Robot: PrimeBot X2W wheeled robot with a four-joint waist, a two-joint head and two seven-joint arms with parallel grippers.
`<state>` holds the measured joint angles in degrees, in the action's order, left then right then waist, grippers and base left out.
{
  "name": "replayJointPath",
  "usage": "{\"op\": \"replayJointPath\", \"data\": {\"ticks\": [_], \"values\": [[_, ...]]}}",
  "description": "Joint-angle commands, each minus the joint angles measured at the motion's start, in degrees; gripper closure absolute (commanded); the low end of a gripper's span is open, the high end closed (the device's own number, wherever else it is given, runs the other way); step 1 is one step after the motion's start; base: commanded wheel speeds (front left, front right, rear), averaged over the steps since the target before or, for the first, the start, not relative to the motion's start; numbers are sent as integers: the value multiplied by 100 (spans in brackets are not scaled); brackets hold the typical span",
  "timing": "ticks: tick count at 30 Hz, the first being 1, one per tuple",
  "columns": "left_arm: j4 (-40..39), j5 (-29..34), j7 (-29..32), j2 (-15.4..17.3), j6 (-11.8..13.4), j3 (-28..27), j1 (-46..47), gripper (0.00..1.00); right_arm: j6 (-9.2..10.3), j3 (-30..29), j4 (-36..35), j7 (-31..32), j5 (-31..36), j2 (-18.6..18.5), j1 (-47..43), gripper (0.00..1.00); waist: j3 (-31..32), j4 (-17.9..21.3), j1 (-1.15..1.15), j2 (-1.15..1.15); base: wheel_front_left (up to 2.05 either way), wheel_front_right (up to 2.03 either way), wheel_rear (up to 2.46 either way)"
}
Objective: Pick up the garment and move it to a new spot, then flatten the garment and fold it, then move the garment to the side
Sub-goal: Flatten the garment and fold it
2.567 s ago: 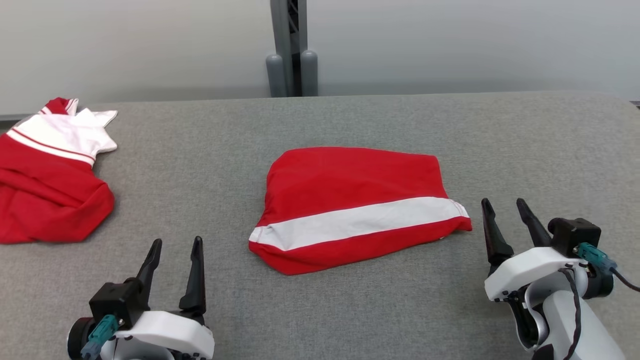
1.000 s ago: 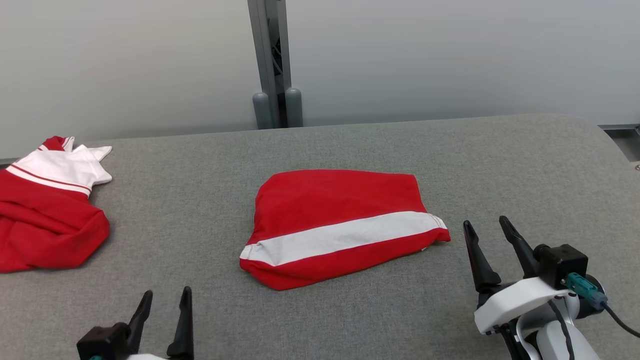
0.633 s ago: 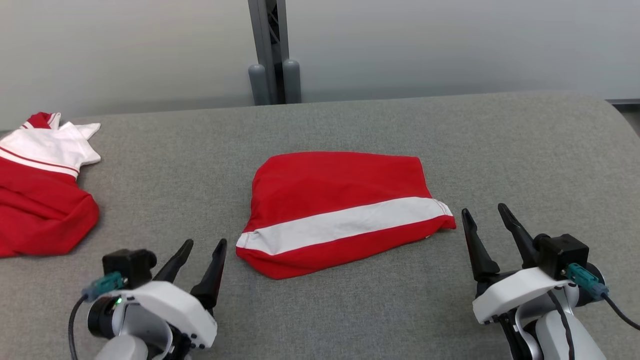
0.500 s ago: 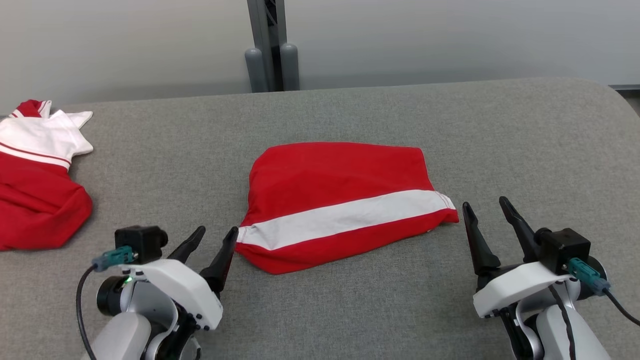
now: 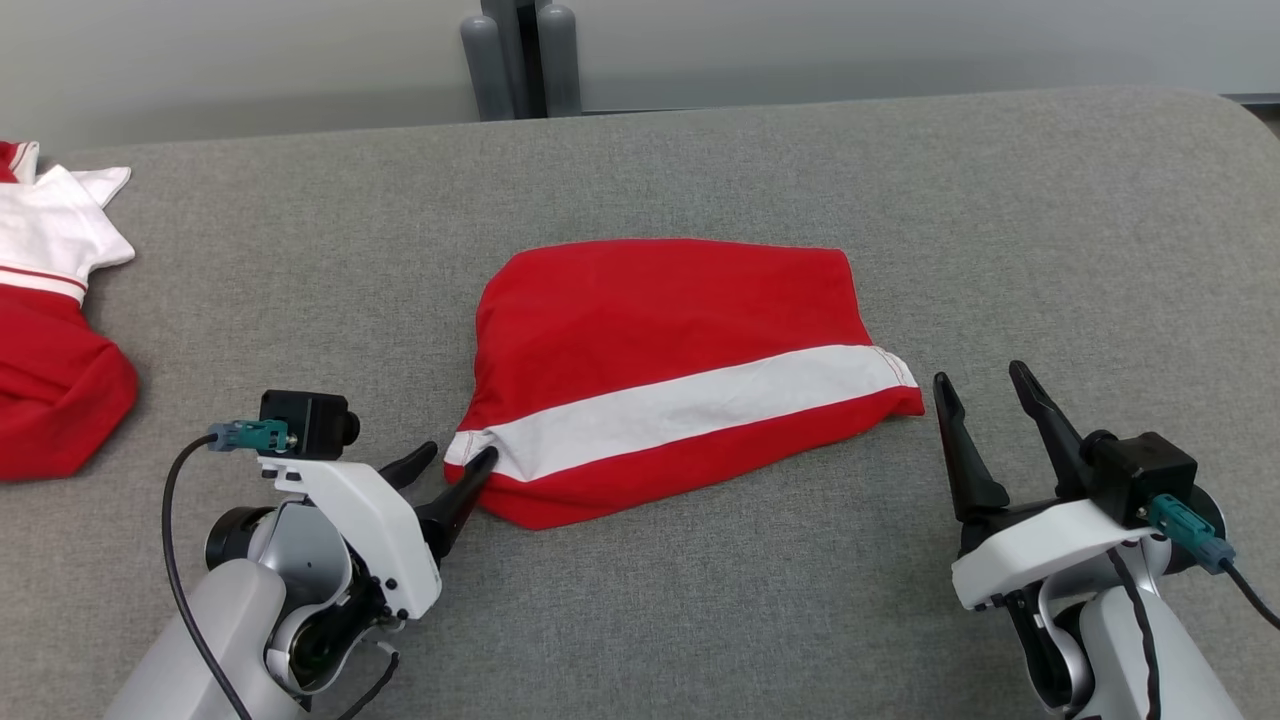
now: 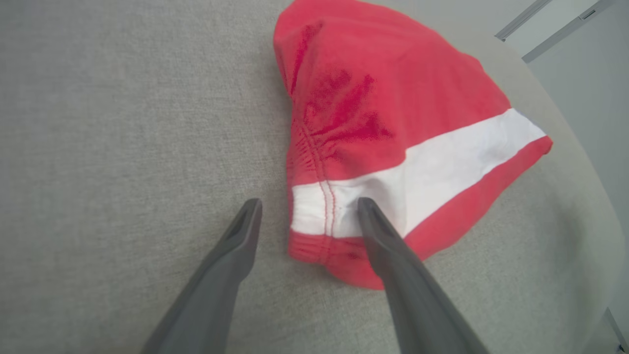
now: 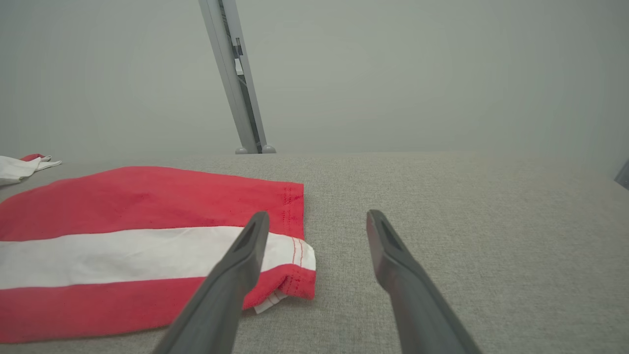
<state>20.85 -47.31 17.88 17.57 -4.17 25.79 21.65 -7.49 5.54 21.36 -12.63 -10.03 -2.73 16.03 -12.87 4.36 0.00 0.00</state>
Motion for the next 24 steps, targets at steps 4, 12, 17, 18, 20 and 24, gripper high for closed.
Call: {"op": "replayJointPath", "data": {"ticks": [4, 12, 17, 18, 20, 24], "values": [[-4, -294, 208, 64, -138, -36, 119, 0, -1, -21, -22, -55, 26, -34, 68, 0, -59, 14, 0, 0, 0, 0, 0], [-42, -578, 368, 50, -239, -3, 140, 0, -1, -18, 18, -86, 17, -33, 117, 0, -107, 24, 0, 0, 0, 0, 0], [-93, -649, 324, 39, -280, 49, 161, 22, -1, -18, 44, -106, 32, -33, 132, 0, -120, 36, 0, 0, 0, 0, 0], [-100, -666, 321, 33, -288, 54, 166, 35, -1, -16, 48, -111, 33, -33, 137, 0, -121, 38, 0, 0, 0, 0, 0], [-112, -683, 286, 44, -290, 69, 186, 51, -1, -17, 56, -117, 32, -33, 146, 0, -124, 40, 0, 0, 0, 0, 0], [-148, -673, 221, 81, -302, 103, 227, 61, -1, -18, 67, -106, 25, -33, 161, 0, -133, 35, 0, 0, 0, 0, 0]]}}
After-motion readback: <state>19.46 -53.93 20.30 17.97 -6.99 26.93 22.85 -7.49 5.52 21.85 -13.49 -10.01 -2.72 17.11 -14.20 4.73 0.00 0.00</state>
